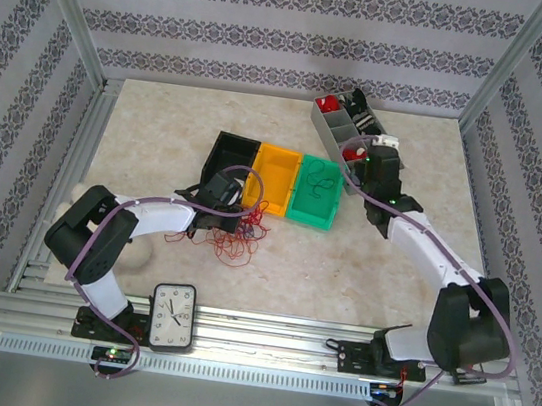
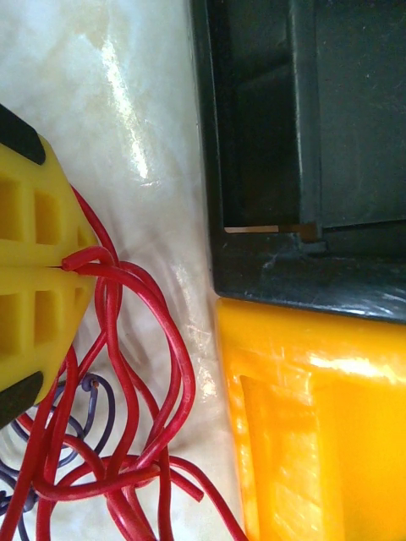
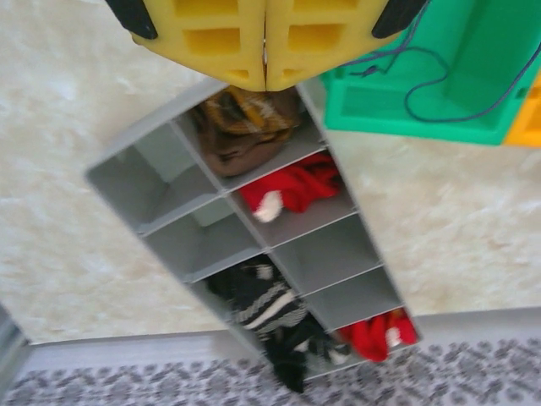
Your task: Untangle the cables
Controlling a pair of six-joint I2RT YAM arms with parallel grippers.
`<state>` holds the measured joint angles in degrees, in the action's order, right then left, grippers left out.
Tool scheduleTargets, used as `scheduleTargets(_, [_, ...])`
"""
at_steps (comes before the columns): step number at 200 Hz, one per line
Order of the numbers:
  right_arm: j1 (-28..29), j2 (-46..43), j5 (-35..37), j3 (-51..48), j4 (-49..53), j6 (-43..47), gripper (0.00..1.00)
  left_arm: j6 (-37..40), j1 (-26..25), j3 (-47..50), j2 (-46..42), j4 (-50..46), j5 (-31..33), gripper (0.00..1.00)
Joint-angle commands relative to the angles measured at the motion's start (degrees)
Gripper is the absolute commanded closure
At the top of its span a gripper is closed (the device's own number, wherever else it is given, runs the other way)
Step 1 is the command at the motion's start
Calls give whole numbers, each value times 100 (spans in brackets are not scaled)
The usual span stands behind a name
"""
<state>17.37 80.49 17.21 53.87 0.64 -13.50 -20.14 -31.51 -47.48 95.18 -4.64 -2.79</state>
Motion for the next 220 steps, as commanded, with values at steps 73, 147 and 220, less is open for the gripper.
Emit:
scheduleTargets(73, [728, 1497, -486, 773, 396, 225, 100, 37, -57, 224, -97, -29, 118, 100])
scheduleTargets(147, [856, 1987, -613, 1197, 635, 79, 78, 40, -64, 152, -32, -98, 120, 100])
scheduleTargets(220, [571, 1122, -768, 1186, 353, -15, 35, 91, -66, 182, -77, -109, 80, 100])
